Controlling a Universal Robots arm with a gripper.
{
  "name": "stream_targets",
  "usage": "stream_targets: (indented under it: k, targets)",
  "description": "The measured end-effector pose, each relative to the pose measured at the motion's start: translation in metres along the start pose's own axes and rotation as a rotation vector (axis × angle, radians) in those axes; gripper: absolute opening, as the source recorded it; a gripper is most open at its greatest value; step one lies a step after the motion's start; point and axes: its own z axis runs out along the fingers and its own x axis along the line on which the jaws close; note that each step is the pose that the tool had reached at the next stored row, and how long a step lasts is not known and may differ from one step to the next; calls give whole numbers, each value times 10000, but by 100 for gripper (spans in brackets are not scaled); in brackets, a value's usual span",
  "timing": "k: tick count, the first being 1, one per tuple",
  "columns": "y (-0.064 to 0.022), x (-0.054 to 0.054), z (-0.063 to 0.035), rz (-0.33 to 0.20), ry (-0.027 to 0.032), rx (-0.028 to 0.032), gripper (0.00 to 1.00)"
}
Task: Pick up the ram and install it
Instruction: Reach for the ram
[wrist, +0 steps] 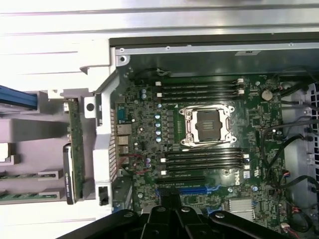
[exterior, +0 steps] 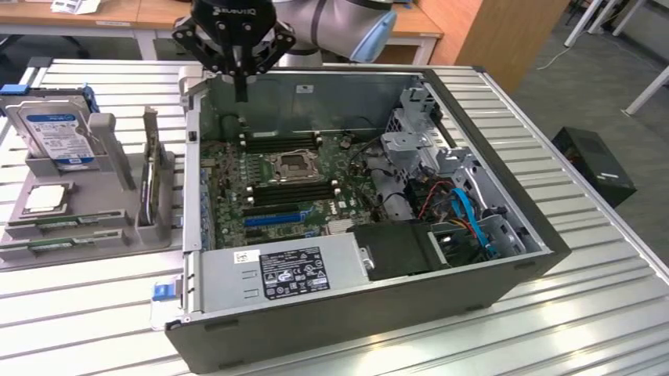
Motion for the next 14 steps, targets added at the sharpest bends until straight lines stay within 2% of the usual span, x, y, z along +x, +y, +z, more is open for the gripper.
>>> stream_targets:
  k: [14]
  targets:
    - [-33, 440, -2, 2, 1, 8, 11]
